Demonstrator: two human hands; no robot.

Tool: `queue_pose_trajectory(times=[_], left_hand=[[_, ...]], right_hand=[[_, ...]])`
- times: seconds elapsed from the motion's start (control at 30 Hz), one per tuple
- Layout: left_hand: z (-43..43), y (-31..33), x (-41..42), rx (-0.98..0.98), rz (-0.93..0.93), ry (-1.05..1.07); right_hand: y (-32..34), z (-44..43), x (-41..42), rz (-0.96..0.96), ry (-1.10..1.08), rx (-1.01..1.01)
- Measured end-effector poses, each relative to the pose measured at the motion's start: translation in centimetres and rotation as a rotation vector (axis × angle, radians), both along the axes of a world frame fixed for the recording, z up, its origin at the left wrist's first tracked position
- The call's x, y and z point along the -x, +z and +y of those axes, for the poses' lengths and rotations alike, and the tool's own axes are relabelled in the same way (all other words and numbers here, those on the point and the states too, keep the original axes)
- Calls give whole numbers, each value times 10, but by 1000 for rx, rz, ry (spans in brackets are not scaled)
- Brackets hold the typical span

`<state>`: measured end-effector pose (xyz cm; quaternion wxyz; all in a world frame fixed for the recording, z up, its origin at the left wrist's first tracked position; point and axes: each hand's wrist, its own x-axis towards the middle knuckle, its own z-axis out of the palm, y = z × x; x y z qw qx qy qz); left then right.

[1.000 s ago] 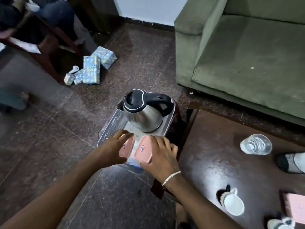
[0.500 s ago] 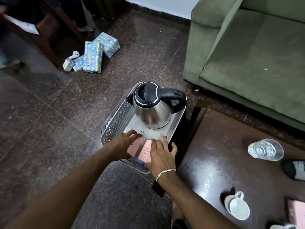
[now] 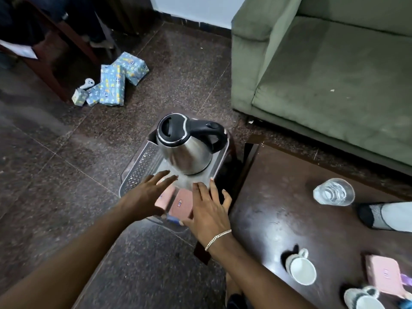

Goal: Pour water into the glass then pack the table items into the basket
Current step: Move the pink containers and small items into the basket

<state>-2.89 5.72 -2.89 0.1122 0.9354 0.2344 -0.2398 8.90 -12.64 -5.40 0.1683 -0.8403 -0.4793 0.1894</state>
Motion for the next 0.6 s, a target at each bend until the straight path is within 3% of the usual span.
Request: queue_pose_trajectory(times=[0.2, 0.6], left_hand=[[-56, 30, -60, -62, -131, -107], [-251, -4, -210, 166, -179, -346]], right_hand=[[14, -69, -53, 28, -71, -83], [2, -292, -165, 48, -322, 94]])
